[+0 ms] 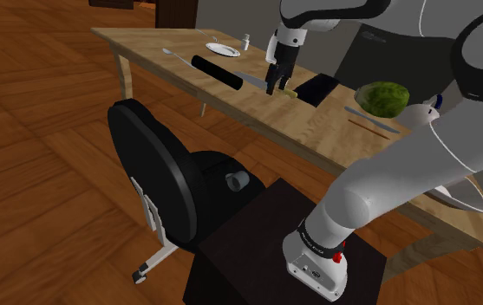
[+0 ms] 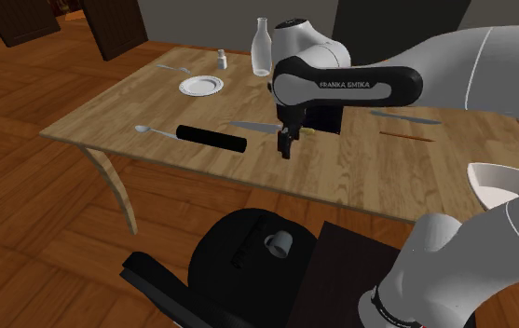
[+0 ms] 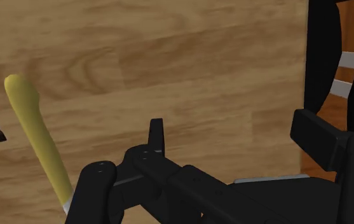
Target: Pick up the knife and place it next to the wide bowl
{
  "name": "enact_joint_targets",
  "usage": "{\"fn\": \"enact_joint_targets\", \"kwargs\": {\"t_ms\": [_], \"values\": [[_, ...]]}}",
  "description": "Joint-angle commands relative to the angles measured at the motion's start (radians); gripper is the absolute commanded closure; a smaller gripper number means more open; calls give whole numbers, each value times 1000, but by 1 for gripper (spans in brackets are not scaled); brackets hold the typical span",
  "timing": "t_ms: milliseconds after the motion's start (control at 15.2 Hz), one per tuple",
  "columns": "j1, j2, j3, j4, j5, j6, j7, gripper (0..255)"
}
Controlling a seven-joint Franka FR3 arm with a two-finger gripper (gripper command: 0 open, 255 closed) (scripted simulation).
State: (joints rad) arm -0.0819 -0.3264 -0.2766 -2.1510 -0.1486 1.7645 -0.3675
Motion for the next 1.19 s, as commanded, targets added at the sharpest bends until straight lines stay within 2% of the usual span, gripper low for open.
{"fn": "enact_joint_targets", "kwargs": {"t_ms": [0, 396, 792, 1122], "values": [[0, 75, -29, 64, 16, 22, -53, 0], [-22, 297, -102, 278, 101, 47, -224, 0], [-81, 528, -135, 536, 217, 19, -377, 0], [-81, 531, -132, 473, 219, 85, -378, 0]]}}
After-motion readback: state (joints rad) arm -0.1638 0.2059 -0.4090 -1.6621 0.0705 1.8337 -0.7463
